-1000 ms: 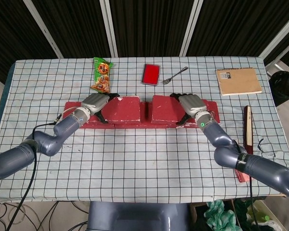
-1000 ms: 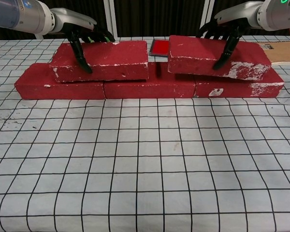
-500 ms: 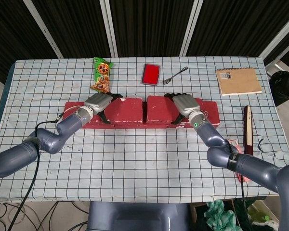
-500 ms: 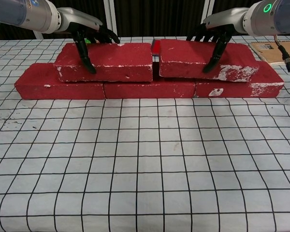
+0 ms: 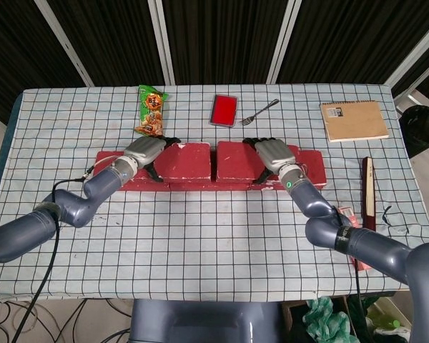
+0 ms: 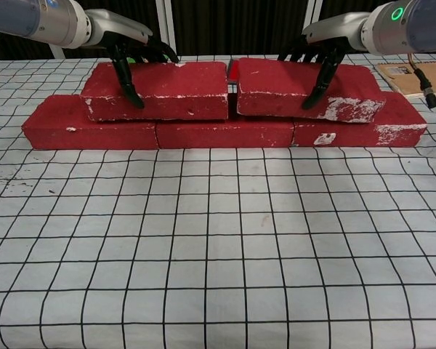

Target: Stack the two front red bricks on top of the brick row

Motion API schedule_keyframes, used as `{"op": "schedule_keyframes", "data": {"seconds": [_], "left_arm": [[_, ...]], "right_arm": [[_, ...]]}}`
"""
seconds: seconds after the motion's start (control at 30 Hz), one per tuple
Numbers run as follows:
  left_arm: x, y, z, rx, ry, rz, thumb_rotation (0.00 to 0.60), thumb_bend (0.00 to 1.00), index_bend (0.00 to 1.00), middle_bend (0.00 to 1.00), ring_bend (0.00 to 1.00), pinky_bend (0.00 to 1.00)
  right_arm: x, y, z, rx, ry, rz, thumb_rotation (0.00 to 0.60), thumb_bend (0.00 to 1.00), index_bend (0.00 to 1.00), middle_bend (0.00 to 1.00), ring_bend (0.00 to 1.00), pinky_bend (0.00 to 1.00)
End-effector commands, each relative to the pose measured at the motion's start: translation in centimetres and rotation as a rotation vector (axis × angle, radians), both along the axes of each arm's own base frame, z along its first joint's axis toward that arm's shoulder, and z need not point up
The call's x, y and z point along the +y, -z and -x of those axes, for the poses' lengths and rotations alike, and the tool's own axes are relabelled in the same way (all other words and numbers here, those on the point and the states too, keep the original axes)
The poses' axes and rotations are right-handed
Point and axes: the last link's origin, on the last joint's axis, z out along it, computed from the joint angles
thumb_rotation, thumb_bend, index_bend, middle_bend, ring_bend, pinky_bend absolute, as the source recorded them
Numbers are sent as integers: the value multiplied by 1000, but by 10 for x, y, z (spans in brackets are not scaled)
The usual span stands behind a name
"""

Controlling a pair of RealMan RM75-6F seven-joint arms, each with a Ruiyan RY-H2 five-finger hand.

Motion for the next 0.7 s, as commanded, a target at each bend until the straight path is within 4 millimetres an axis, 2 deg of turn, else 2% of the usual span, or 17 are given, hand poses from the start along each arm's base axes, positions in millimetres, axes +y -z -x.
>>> {"op": "schedule_keyframes", "data": {"seconds": [0.03, 0.7], "left_arm": [[0, -1, 2, 2, -4, -3, 600, 234, 167, 172, 63, 110], [-3, -2, 5, 8, -20, 21, 600, 207, 164, 160, 42, 75]], "right_arm": [[1, 1, -1, -3, -1, -5, 600, 49, 214, 221, 208, 189], [0, 13, -7, -18, -11, 0, 600, 50, 214, 221, 209, 189]]}}
